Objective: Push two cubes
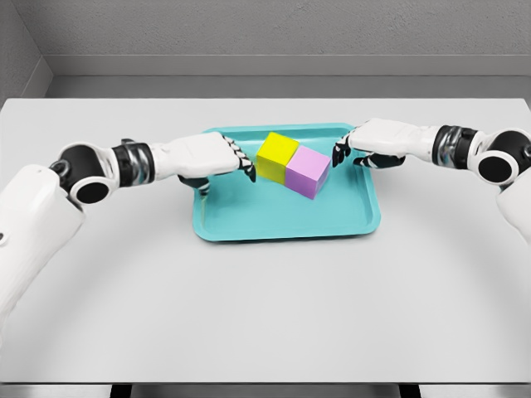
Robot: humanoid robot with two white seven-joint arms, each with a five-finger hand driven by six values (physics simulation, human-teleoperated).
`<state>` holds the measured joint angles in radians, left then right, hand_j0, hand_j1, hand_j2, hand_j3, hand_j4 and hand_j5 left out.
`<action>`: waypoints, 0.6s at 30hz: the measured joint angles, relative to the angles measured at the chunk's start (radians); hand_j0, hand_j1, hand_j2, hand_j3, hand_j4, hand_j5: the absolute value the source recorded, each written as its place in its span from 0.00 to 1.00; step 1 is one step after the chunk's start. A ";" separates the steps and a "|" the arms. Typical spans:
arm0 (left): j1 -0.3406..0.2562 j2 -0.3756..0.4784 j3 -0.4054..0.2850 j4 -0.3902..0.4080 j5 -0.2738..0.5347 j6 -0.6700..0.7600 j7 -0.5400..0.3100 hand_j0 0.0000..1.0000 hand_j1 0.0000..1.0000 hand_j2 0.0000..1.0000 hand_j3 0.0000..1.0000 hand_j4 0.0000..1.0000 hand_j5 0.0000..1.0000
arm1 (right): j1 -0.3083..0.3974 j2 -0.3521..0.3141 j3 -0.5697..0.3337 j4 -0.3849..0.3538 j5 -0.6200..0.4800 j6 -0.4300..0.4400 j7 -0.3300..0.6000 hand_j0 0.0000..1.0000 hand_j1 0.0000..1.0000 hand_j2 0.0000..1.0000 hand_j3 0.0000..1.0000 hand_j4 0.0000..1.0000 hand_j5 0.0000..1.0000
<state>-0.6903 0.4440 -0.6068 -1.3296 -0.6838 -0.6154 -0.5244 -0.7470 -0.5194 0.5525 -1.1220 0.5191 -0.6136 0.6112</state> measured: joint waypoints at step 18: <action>0.012 0.297 0.024 -0.102 0.189 0.002 -0.005 0.63 0.63 0.63 0.63 0.63 0.63 | -0.006 0.010 0.032 0.008 0.003 0.001 0.000 0.55 0.55 0.55 0.55 0.55 0.55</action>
<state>-0.6780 0.7413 -0.5826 -1.4313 -0.4948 -0.6133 -0.5290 -0.7532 -0.5096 0.5842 -1.1137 0.5224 -0.6128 0.6110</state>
